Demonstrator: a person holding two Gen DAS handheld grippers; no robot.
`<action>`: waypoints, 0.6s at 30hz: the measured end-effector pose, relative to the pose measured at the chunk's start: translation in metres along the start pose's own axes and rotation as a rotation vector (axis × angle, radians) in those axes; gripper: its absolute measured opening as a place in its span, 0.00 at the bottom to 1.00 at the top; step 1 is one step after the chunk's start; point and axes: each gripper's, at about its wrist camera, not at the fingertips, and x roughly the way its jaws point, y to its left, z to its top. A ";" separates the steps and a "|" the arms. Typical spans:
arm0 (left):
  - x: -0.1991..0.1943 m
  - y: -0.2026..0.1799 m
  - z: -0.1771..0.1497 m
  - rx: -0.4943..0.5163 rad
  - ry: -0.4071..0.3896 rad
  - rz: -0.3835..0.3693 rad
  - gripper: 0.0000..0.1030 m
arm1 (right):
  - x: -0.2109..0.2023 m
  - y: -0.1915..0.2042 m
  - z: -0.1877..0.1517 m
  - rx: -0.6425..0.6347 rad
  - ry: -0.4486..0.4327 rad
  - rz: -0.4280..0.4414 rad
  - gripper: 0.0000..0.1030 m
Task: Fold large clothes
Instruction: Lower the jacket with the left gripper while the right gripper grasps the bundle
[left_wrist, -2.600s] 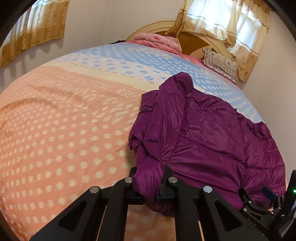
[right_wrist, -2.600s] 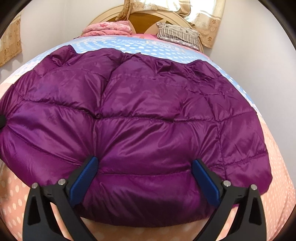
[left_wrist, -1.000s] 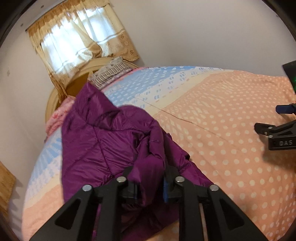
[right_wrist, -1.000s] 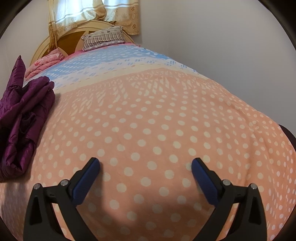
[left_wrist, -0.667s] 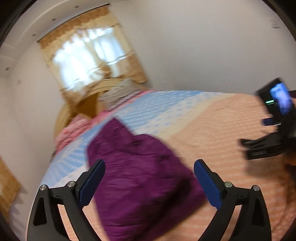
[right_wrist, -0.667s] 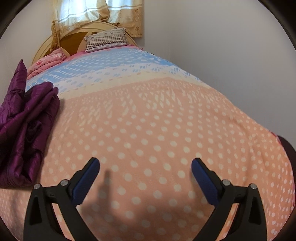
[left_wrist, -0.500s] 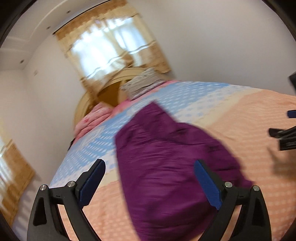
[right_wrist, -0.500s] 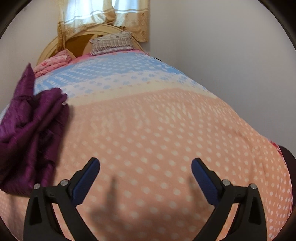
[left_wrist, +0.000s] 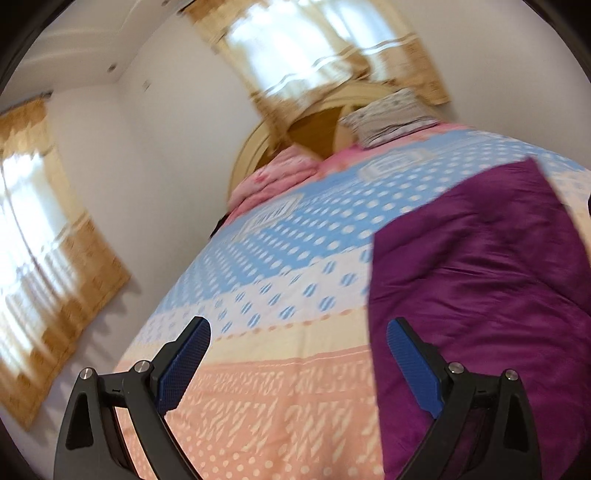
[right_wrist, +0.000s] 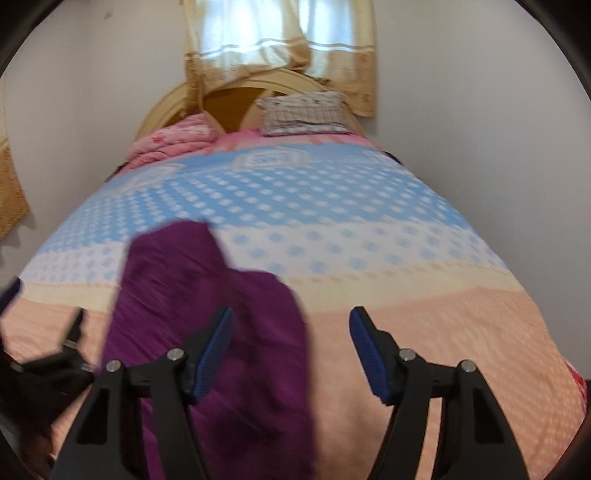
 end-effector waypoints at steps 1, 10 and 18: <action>0.004 0.002 -0.002 -0.025 0.015 0.000 0.94 | 0.006 0.005 0.002 0.003 0.001 0.008 0.66; 0.039 -0.039 0.022 -0.120 0.079 -0.102 0.94 | 0.087 -0.013 -0.032 0.078 0.123 -0.037 0.56; 0.047 -0.105 0.009 -0.021 0.057 -0.092 0.94 | 0.104 -0.051 -0.059 0.156 0.132 -0.037 0.59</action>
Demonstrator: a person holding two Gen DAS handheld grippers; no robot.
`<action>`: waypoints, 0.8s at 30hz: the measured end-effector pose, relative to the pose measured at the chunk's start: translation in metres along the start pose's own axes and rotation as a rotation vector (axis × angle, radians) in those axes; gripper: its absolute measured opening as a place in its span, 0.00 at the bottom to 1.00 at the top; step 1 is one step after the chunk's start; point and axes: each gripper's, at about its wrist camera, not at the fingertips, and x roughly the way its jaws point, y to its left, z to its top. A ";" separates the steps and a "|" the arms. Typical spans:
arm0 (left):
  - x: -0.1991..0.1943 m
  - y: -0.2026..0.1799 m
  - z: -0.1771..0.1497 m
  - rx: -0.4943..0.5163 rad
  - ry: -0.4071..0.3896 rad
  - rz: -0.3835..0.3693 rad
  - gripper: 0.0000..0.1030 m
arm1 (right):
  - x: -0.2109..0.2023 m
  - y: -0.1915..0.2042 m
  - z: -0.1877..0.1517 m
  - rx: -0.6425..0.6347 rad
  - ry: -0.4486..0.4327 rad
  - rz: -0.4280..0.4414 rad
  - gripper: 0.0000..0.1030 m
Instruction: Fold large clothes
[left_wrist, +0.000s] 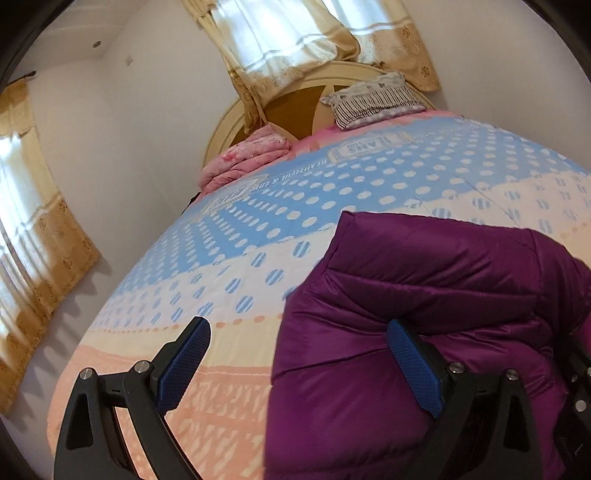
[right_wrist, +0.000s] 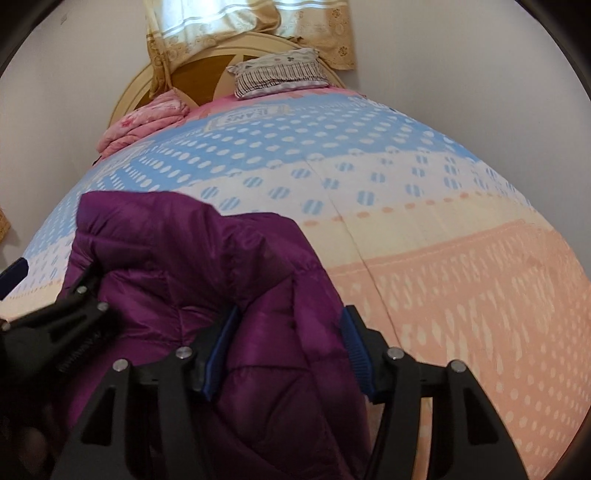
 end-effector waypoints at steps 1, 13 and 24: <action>0.001 -0.001 -0.002 -0.009 -0.002 -0.005 0.94 | 0.002 0.000 0.001 0.000 0.004 0.004 0.59; 0.022 -0.013 -0.015 -0.003 0.077 -0.061 0.95 | 0.017 0.000 -0.011 0.008 0.030 0.014 0.63; 0.026 -0.014 -0.016 0.018 0.094 -0.060 0.95 | 0.020 0.003 -0.012 -0.007 0.042 -0.016 0.63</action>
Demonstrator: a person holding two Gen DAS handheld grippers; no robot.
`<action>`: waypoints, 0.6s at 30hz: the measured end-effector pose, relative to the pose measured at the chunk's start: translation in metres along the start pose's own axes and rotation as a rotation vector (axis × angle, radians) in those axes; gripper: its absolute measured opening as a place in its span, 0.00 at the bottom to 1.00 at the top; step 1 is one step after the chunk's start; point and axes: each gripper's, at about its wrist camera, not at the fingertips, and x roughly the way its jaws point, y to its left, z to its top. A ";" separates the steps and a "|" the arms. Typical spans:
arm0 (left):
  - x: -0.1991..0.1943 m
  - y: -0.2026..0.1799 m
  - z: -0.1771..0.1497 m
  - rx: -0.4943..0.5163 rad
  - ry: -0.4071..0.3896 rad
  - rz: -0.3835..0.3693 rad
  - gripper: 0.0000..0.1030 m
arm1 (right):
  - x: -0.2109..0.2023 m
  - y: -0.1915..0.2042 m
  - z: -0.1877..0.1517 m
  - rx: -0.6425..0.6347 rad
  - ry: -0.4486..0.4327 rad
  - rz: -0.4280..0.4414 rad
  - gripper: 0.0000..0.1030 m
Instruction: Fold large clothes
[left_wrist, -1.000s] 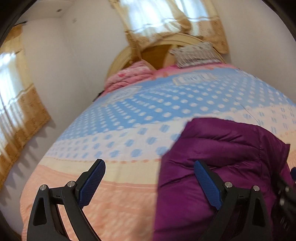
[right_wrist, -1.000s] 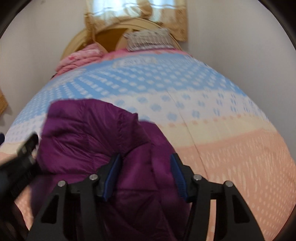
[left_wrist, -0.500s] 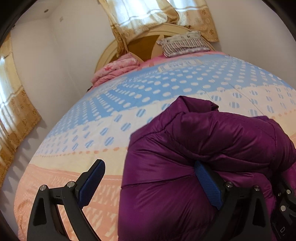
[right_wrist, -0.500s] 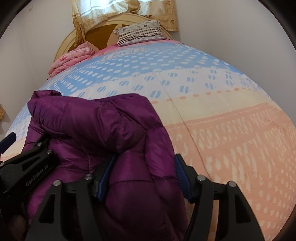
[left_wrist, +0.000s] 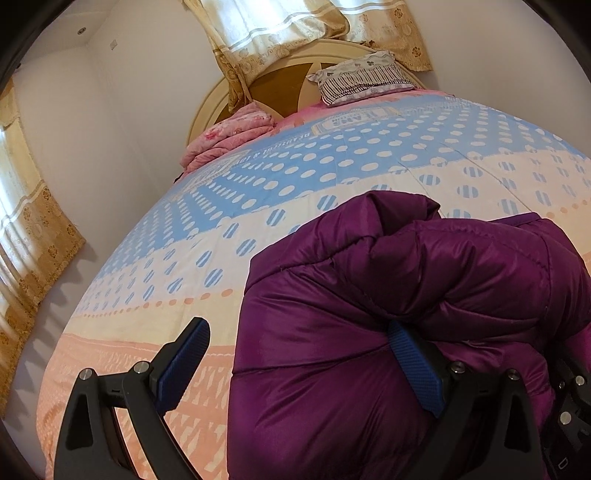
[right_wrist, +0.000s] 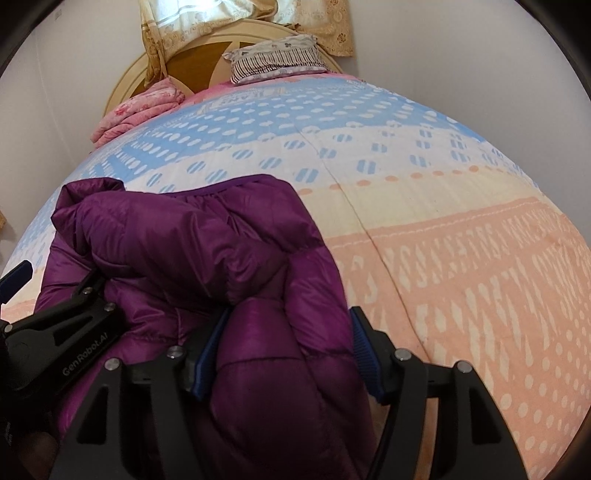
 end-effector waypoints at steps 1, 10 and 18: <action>0.000 0.001 0.002 0.004 0.011 -0.014 0.95 | 0.000 0.000 0.000 -0.003 0.005 -0.002 0.63; -0.024 0.084 0.054 -0.317 -0.012 -0.030 0.95 | -0.067 -0.003 0.056 0.136 -0.137 -0.012 0.62; 0.030 0.035 0.036 -0.196 0.079 -0.004 0.95 | 0.019 0.003 0.046 0.147 0.023 0.002 0.48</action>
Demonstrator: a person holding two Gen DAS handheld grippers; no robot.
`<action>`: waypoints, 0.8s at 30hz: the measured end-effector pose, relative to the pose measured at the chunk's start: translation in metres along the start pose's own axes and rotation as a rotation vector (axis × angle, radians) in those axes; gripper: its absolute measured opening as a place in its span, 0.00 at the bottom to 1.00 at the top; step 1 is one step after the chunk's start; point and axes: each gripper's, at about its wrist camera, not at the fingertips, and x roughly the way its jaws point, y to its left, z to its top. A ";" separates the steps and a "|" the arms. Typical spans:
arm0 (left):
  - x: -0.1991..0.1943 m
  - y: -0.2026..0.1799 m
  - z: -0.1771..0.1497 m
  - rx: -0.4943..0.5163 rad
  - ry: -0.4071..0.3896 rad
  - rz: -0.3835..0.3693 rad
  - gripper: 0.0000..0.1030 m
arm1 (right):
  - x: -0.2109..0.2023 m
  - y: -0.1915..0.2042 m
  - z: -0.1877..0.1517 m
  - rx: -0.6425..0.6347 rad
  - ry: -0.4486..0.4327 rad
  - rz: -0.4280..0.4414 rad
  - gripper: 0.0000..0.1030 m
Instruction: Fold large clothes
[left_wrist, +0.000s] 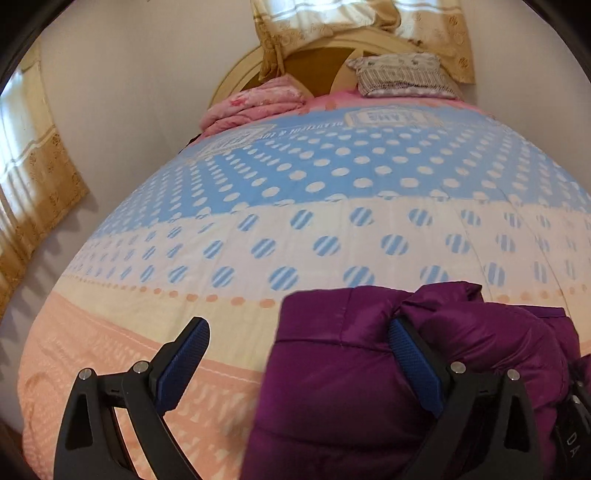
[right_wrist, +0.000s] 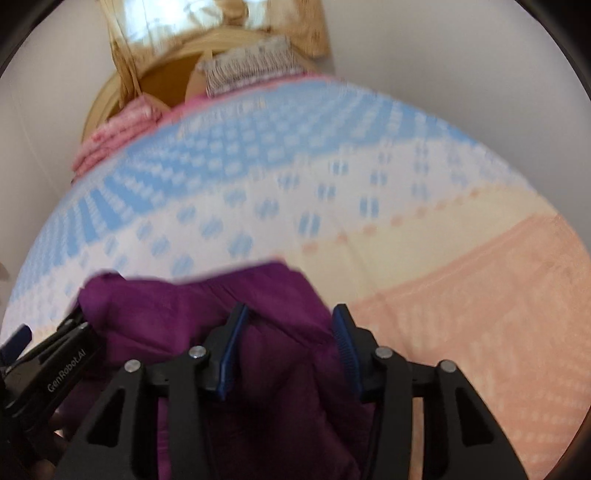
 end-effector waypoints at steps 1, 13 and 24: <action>0.000 0.000 -0.001 -0.004 -0.007 0.002 0.95 | 0.000 -0.003 -0.001 0.006 -0.008 0.006 0.49; 0.011 -0.003 -0.012 -0.017 0.012 -0.010 0.97 | 0.006 0.006 -0.009 -0.056 -0.017 -0.037 0.52; 0.013 0.000 -0.015 -0.027 0.014 -0.030 0.97 | 0.012 0.014 -0.011 -0.100 -0.013 -0.094 0.52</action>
